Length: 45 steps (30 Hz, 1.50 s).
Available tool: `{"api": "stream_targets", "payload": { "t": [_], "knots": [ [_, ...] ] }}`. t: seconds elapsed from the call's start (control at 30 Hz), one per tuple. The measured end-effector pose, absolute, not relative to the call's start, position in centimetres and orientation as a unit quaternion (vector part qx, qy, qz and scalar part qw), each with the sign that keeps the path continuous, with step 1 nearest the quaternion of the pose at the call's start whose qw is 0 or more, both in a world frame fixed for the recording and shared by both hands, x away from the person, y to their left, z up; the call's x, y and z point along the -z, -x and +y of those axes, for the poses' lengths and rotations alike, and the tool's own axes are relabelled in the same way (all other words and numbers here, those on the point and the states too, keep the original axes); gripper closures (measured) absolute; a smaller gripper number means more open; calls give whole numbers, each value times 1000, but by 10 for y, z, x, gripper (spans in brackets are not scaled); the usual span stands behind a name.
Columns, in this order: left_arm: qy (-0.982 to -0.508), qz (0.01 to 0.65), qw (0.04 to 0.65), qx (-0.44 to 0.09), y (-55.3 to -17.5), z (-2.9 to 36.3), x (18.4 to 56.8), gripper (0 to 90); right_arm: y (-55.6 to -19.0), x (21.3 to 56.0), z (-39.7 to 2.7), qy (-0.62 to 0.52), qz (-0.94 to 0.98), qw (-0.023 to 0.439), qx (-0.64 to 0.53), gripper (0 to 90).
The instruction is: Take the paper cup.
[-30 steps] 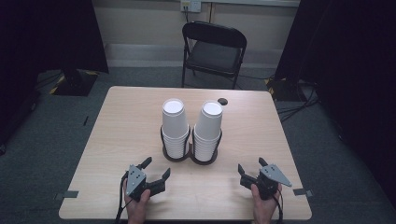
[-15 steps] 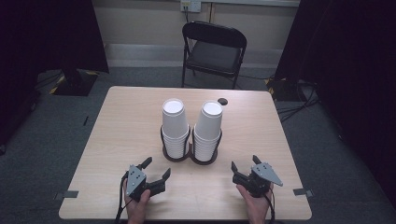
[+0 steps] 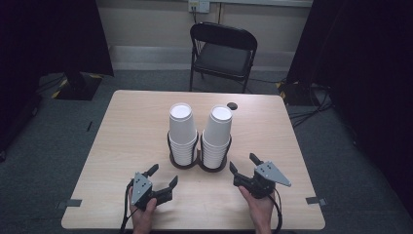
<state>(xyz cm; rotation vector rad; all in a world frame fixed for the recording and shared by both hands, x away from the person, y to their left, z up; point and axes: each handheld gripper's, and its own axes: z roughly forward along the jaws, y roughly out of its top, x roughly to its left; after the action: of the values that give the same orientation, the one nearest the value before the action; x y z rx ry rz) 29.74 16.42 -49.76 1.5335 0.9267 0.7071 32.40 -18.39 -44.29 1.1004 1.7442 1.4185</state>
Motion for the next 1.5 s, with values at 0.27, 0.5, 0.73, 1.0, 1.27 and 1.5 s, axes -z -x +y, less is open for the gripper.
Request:
{"api": "stream_targets", "payload": {
  "t": [0.27,0.5,0.73,1.0,1.27,1.5],
  "knots": [
    [-655,393,570,-301,-298,164,498,178,-332,426,-186,-400,664,278,-568,183],
    [-655,394,570,-302,-298,164,498,178,-347,412,-179,-389,671,278,-567,154],
    [-655,394,570,-302,-298,164,498,178,-359,396,-172,-379,677,274,-569,137],
    [-655,393,572,-300,-298,164,498,178,-374,379,-164,-365,681,269,-575,137],
    [-654,393,573,-299,-298,165,498,178,-385,366,-156,-364,682,265,-577,137],
    [-654,392,575,-298,-298,165,498,178,-403,368,-147,-363,690,251,-574,136]
  ]
}}
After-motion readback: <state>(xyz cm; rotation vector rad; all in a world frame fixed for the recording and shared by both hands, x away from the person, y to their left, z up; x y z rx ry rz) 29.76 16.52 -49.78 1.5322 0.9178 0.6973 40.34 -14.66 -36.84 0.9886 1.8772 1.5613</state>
